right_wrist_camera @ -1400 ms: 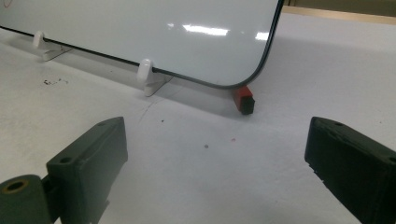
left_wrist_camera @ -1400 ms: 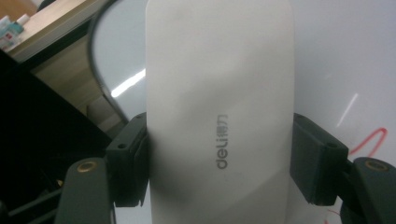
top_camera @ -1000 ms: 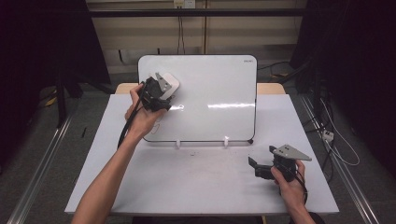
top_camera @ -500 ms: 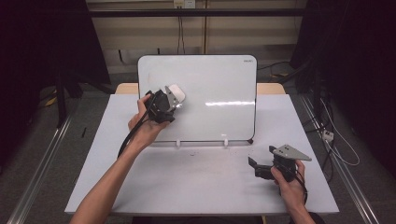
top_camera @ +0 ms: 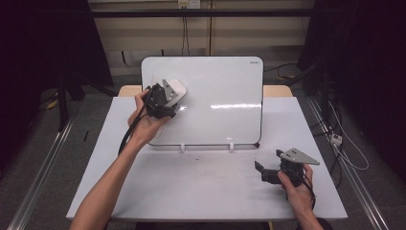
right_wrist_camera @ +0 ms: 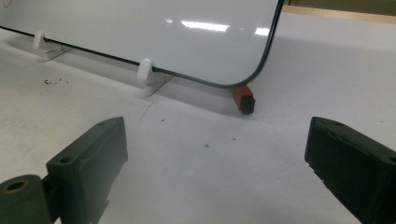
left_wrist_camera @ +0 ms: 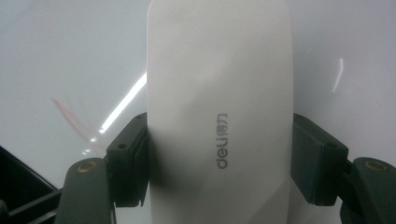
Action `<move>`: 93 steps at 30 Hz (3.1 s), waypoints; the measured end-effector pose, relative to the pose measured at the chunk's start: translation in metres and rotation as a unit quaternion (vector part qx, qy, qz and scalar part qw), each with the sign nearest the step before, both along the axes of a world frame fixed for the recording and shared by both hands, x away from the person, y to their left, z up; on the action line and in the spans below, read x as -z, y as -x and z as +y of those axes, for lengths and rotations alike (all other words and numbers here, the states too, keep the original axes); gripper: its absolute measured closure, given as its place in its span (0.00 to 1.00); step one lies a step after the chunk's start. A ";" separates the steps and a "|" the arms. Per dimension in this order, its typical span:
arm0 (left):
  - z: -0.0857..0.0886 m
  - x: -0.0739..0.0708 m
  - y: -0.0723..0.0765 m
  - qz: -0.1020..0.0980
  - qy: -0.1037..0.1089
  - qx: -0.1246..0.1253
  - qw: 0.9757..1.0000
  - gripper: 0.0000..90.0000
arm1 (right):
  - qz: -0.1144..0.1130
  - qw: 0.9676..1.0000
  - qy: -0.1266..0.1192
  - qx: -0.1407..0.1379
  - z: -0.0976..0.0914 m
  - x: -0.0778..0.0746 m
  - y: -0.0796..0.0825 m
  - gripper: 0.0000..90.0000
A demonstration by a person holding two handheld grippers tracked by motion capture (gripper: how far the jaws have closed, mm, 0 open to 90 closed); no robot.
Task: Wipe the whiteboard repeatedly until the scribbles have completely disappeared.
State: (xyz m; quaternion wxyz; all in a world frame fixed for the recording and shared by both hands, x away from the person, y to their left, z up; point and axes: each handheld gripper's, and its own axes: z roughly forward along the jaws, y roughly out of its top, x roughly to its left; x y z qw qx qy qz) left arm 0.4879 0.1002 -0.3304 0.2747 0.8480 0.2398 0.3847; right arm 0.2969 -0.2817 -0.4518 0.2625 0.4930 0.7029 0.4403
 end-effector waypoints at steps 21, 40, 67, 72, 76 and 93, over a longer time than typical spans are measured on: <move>0.021 -0.051 -0.046 -0.019 0.001 0.042 0.999 0.35 | 0.001 1.000 -0.002 0.002 -0.001 0.000 0.000 0.06; 0.033 -0.018 -0.026 0.014 0.050 -0.004 0.999 0.35 | -0.001 1.000 -0.002 0.002 -0.001 0.000 0.002 0.06; 0.020 0.043 0.037 0.015 -0.029 -0.003 0.999 0.35 | 0.000 1.000 -0.001 0.002 0.000 0.000 0.001 0.06; 0.010 0.048 0.043 0.010 -0.049 0.004 0.999 0.35 | -0.001 1.000 -0.001 0.002 0.000 0.000 0.002 0.06; 0.001 0.055 0.050 0.004 -0.060 0.014 0.998 0.34 | -0.001 1.000 0.001 0.002 0.001 0.000 0.001 0.06; 0.018 0.026 0.022 0.014 0.000 0.012 1.000 0.35 | 0.001 1.000 -0.003 0.003 -0.001 0.000 0.002 0.06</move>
